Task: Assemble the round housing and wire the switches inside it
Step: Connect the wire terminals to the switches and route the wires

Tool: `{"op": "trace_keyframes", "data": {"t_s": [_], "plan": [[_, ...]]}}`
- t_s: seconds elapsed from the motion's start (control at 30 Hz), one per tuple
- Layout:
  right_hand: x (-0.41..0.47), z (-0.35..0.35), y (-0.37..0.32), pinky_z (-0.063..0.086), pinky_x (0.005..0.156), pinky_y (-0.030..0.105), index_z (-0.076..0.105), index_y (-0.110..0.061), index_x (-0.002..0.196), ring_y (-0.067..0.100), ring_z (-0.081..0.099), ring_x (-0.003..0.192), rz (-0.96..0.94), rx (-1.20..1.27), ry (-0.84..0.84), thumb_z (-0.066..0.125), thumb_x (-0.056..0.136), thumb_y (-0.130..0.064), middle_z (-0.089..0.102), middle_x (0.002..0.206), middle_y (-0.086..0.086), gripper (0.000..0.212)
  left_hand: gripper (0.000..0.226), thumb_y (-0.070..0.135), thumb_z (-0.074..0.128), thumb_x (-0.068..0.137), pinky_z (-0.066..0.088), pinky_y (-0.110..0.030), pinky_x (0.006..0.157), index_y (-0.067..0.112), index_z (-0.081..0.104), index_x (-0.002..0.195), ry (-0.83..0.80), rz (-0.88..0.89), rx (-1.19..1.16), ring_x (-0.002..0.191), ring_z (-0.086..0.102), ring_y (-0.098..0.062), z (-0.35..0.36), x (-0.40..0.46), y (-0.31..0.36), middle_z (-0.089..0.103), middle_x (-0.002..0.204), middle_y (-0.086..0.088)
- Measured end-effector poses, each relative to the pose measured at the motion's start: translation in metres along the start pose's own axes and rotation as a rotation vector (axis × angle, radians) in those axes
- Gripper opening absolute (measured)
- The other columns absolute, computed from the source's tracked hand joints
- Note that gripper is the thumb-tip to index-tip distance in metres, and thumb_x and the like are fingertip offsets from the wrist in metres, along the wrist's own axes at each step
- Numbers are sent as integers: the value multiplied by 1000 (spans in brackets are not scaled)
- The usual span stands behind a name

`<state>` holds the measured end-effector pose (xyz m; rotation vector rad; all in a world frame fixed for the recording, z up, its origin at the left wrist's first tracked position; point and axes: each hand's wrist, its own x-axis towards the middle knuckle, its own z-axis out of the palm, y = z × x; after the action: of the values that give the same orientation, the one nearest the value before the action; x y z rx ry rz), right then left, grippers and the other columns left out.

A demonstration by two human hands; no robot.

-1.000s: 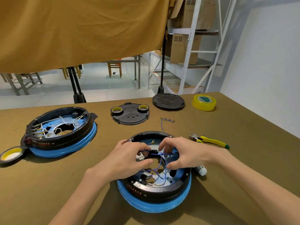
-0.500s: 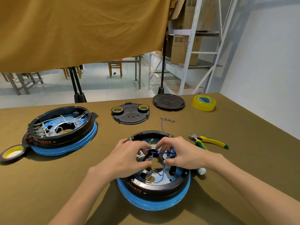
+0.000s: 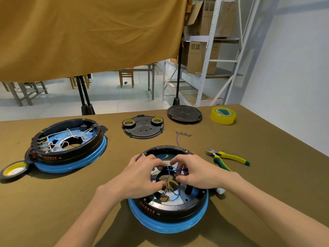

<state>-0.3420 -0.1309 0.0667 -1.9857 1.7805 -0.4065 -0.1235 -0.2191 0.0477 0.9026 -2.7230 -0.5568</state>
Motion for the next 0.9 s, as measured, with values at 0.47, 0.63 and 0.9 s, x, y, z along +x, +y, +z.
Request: {"op": "trace_keyframes", "data": {"t_s": [0.47,0.63,0.9], "plan": [[5,-8,12,55,74,20,72,-30,103,2,66,86,-54,14,35,78,90,-33,69,93,-12,15,74,85,41,81,0,-44,127,44,51,142,-30,7,83,130,47,2,7,5,-1,60,136,23],[9,-17,14,59,79,25,74,-26,104,6,70,87,-55,198,36,78,87,-41,75,92,-7,23,75,86,46,78,6,-43,127,45,53,140,10,-3,58,129,46,4,8,10,-3,60,135,25],[88,-44,54,57,60,27,72,-9,88,16,64,65,319,448,526,63,98,-13,75,84,13,14,48,72,52,91,33,-26,107,42,67,126,256,37,-279,129,43,10,10,15,-8,57,128,35]]}}
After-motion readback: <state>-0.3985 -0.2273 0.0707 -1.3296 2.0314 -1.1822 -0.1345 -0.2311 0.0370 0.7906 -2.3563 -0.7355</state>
